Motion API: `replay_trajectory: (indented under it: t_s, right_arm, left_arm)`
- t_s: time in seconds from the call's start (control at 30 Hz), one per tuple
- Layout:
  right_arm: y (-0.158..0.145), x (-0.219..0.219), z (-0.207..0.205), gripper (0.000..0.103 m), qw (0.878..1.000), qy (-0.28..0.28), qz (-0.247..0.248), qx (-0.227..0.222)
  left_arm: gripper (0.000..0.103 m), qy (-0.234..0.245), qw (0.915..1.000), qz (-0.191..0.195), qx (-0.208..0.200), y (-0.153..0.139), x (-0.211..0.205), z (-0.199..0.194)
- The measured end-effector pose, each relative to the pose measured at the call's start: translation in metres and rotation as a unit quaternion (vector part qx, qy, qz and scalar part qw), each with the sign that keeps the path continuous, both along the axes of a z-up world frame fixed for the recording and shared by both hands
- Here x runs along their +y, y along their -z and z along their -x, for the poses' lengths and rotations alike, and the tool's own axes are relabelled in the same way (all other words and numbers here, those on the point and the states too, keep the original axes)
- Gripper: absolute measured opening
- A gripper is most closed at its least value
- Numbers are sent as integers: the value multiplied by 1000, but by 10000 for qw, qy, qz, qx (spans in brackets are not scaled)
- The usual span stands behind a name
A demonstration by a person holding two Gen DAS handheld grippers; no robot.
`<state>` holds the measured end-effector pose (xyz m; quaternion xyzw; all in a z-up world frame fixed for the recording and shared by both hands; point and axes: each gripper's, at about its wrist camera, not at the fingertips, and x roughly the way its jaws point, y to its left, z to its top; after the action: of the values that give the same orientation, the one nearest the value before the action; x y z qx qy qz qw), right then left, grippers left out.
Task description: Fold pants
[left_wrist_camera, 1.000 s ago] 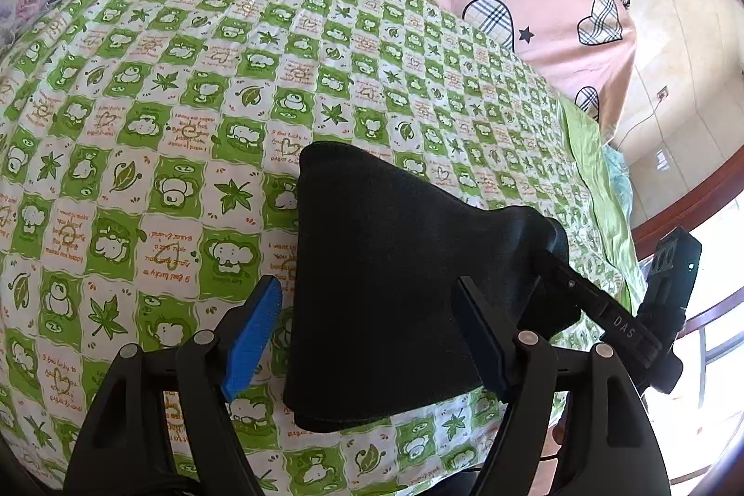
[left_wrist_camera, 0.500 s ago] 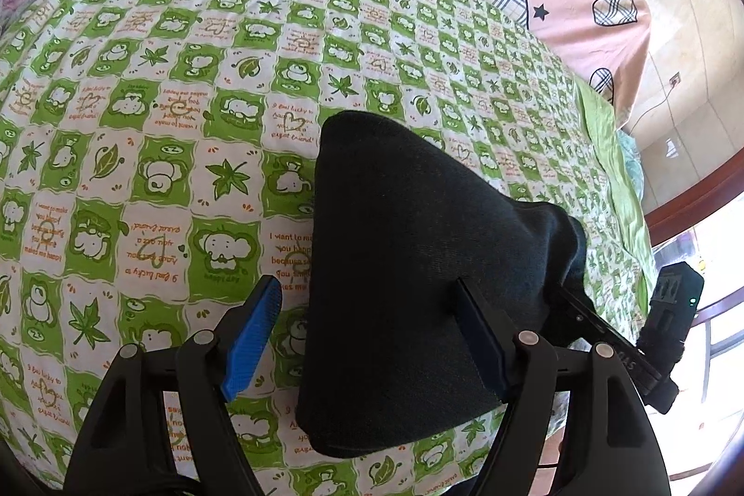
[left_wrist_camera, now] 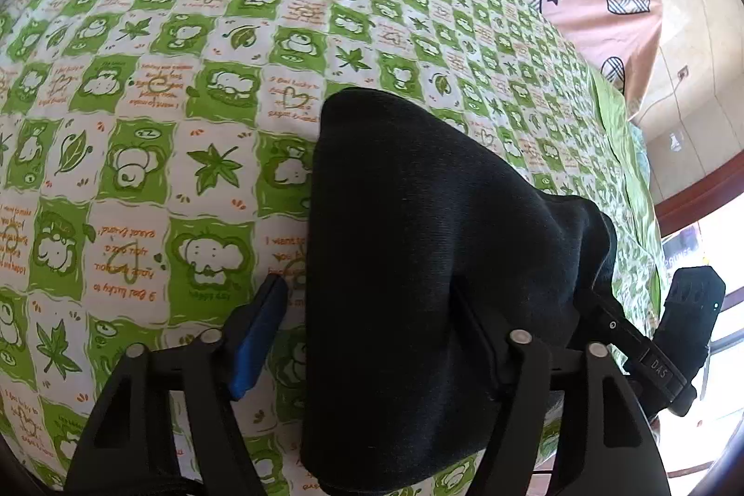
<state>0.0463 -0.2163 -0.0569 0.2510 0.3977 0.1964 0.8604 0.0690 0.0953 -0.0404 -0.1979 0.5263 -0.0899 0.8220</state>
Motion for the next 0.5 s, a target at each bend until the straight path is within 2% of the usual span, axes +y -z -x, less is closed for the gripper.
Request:
replay_trajectory:
  t_s: [0.03, 0.07, 0.23, 0.5]
  right_arm:
    - [0, 0, 0, 69, 10000, -9, -26, -3]
    - [1, -1, -1, 69, 10000, -18, -28, -7]
    - [0, 0, 2, 66, 10000, -13, -40, -42]
    - [-15, 4, 16, 51, 9995, -30, -167, -275]
  left_arm:
    - [59, 36, 10000, 8, -13, 0, -2, 0]
    - [57, 63, 10000, 6, -18, 0, -4, 0]
    - [51, 91, 9999, -110, -92, -4, -9, -1]
    - [38, 141, 9994, -109, -299, -21, -6, 12]
